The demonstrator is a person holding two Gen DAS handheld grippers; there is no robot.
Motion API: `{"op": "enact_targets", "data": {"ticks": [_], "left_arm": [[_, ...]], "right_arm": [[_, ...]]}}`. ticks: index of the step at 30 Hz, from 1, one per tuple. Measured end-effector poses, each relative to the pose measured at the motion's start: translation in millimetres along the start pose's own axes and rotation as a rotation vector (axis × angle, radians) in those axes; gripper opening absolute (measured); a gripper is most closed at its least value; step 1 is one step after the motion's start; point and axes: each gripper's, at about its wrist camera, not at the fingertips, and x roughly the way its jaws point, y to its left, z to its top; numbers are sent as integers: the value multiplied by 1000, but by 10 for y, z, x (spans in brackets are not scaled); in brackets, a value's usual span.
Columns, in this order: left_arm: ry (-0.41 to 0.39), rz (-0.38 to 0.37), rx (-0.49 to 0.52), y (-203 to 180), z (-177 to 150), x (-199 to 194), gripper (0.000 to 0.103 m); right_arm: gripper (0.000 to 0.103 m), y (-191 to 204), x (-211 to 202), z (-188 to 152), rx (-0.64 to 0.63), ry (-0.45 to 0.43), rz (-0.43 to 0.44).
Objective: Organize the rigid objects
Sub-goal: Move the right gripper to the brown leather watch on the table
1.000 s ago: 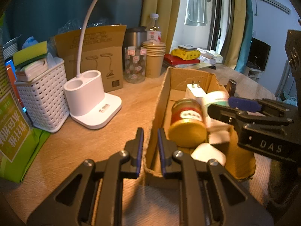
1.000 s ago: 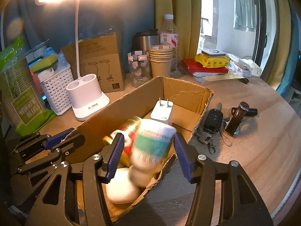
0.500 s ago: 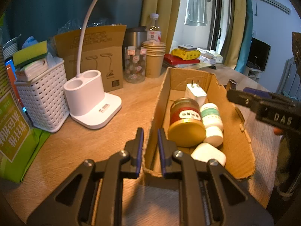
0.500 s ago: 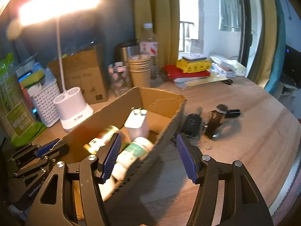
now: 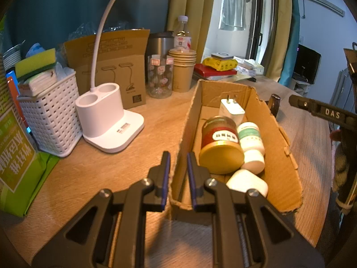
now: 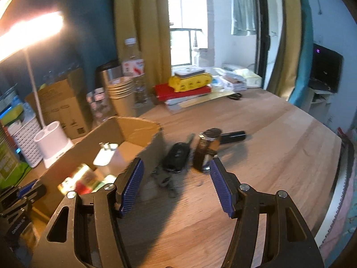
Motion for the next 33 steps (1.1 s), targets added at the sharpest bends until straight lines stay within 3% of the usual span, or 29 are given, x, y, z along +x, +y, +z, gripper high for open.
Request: {"op": "enact_targets", "data": {"ticks": [11,21,33], "left_arm": [[5,-1,-3,1,-4,4,17],[8,-5,-5,16,-8,20,17],[11,-7,-8,26,-6,21,17]], "right_arm": [[65,-346,257,49,33,21,-61],[65,-386,656,66,24,120,-52],[65,-362,1236,87,-29,261,-109]]}}
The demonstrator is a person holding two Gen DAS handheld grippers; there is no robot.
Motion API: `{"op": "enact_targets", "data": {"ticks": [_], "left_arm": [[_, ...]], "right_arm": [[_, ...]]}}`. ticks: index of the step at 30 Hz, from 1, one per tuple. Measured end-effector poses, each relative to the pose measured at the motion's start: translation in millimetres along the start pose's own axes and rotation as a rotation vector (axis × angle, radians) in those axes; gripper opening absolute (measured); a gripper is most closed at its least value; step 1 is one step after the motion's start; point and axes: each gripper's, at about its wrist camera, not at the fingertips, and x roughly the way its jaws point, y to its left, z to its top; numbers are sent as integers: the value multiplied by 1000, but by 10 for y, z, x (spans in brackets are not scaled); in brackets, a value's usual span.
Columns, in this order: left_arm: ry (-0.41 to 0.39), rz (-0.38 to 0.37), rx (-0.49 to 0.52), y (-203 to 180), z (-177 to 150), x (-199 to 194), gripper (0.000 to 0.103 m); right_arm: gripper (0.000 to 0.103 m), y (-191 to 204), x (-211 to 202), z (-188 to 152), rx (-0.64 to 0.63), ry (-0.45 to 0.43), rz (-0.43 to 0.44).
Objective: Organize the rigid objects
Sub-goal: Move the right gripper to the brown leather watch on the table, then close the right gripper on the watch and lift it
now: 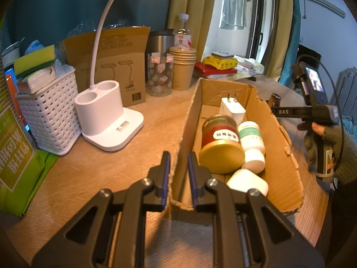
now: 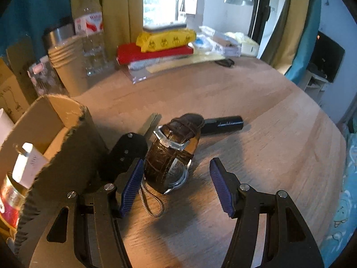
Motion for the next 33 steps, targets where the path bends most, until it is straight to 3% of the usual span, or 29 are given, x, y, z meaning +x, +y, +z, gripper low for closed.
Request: {"op": "enact_targets", "data": {"ticks": [11,16,19,33], "left_arm": [[-1,0,1,6,0,3,17],[-1,0,1,7,0,3,17],[-2,0,2,10,1,6,17],[-1,0,3,9,3,12,17]], "right_arm": [[65,-1,145,17,-27,18,-48],[65,-66,149,24,7,29,-7],[45,-102,119,13,21,22,17],[44,-219,-53,-76,92,-29,67]]}}
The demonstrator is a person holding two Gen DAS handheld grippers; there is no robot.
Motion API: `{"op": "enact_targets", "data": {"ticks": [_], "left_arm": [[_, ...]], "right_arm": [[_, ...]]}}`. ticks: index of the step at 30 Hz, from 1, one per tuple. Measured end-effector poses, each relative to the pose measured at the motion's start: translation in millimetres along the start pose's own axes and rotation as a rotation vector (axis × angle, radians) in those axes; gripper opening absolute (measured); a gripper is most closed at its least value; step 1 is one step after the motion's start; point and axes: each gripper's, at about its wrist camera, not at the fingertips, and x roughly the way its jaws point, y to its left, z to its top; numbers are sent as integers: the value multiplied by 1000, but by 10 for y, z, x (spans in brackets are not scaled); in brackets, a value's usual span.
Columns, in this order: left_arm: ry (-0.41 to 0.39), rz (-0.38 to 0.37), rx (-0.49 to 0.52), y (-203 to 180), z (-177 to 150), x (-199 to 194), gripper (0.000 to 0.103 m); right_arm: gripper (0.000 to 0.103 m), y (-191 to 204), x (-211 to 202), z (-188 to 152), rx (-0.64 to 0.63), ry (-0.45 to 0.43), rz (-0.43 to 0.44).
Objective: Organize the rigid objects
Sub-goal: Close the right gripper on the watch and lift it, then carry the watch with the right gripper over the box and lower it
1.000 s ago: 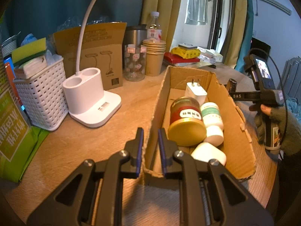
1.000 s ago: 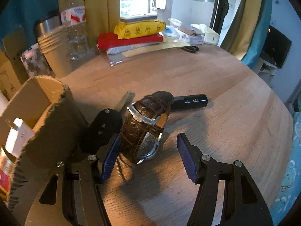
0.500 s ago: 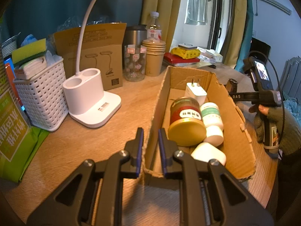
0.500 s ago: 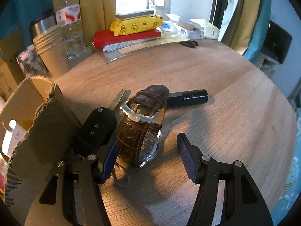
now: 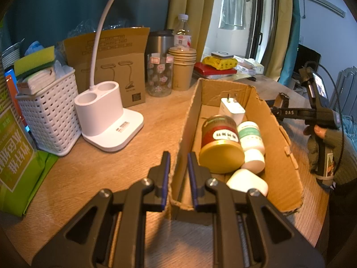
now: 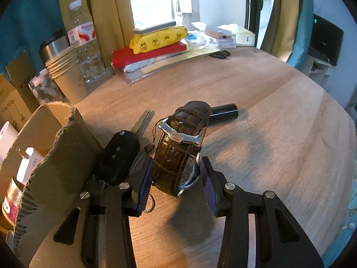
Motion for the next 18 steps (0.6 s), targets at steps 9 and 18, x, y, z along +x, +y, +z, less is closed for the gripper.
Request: {"op": "enact_targets", "data": {"ticks": [9,18], "left_arm": [[0,0,0,0,0,-1,17],[-4,2,3,7,3,-6,17]], "right_arm": [[44,34,-287,-27,-4,-65,9],[44,150,-594,-13,-18,-127,36]]}}
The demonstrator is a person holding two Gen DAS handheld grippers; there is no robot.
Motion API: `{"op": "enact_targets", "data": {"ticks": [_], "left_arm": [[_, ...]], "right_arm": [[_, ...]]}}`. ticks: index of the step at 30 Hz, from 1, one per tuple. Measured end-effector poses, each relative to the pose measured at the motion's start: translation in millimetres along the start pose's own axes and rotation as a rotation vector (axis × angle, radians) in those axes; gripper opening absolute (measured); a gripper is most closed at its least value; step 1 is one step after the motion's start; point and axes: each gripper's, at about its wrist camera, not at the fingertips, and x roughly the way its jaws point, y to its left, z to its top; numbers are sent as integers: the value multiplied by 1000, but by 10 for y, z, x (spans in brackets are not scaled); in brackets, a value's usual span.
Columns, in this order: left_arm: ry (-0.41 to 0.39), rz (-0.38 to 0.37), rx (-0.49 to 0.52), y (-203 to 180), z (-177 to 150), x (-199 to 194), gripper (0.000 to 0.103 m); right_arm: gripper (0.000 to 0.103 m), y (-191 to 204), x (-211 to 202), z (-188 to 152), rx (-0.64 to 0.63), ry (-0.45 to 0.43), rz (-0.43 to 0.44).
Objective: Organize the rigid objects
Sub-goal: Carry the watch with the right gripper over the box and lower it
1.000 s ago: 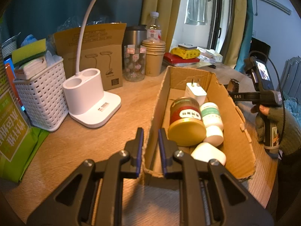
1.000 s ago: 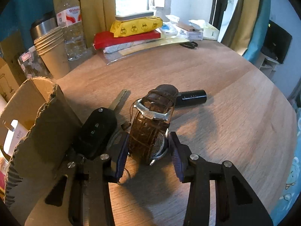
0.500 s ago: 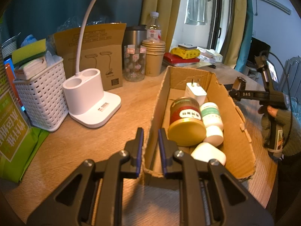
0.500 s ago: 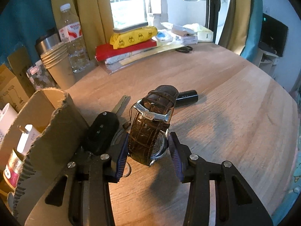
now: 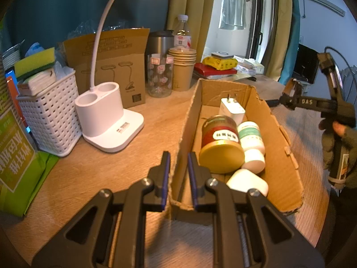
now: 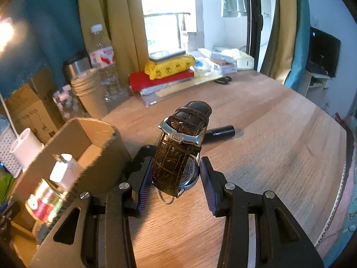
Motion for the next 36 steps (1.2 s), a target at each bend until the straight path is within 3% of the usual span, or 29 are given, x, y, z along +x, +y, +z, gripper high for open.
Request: {"op": "enact_targets", "data": {"ticks": [22,36], "left_arm": [[-3,2,2,6,6,-14,17],[-2,2,1,1,3,-14,17]], "right_arm": [[44,810,-556,112,-138,-101,123],[44,1131,-343,64,-194,-57,177]]}}
